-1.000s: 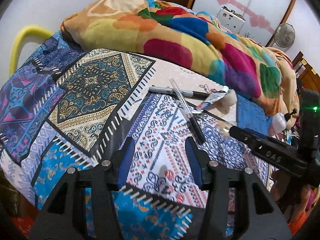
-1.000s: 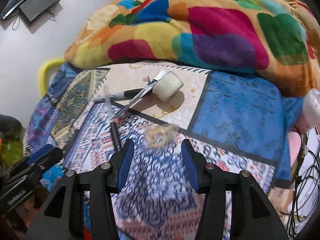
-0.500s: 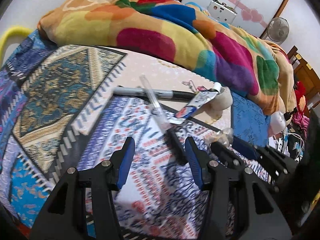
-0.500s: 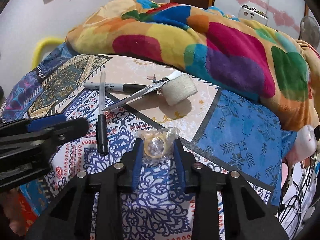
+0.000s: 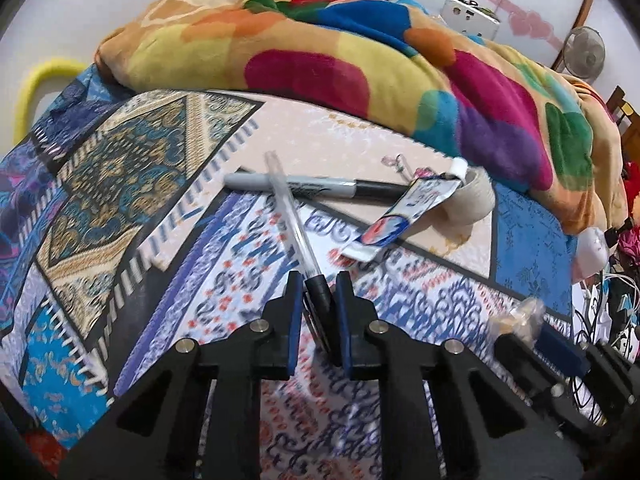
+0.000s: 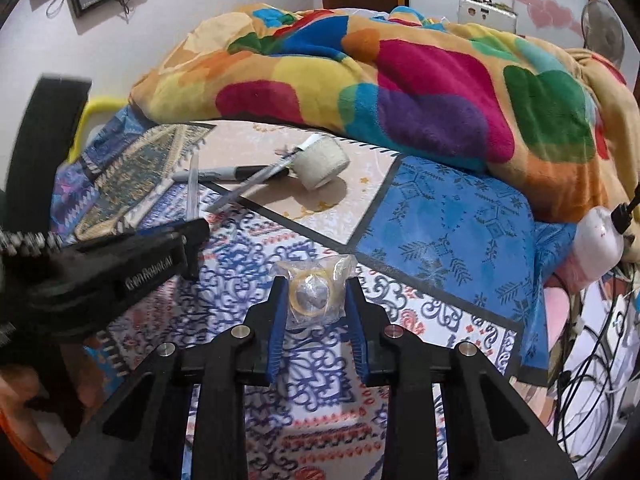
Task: Collect trash
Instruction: 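Grasp the clear pen with the left tool while the right tool grasps the small plastic bag, then carry the pen and plastic bag in both tools over the white bin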
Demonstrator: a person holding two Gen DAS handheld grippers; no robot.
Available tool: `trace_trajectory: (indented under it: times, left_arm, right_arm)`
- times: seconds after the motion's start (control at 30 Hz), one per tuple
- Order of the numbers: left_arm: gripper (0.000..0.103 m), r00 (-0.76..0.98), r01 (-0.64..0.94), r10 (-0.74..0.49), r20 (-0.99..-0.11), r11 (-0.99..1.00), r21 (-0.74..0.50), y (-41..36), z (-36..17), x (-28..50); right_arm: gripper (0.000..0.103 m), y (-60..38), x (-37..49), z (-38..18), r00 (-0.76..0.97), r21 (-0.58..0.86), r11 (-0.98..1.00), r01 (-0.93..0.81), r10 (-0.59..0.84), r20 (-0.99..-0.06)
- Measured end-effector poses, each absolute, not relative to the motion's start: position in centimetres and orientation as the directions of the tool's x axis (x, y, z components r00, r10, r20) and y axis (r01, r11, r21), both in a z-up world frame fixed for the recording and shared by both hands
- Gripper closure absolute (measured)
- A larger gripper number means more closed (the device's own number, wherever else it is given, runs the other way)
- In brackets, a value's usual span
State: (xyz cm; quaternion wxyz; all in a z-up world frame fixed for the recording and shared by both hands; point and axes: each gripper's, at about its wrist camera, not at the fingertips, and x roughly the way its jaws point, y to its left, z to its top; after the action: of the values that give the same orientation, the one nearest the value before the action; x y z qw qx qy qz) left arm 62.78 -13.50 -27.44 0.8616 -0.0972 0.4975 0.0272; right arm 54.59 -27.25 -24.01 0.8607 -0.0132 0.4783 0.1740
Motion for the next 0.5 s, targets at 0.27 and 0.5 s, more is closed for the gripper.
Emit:
trace_trajectory:
  times: [0.27,0.5]
  left_arm:
    - [0.090,0.505,-0.103,-0.093,-0.858,0.981,-0.167,-11.7,-25.9,58.6]
    - [0.090,0.546,-0.076,-0.115,-0.830,0.980,-0.186,-10.7,-21.5,54.1]
  right_arm:
    - [0.077,-26.6,53.1,-21.9,0.500,0.153,0.930,-0.334,0.312,-0.808]
    - [0.077,-26.6,51.2,-18.9,0.526,0.156,0.924,-0.348,0.330,-0.784]
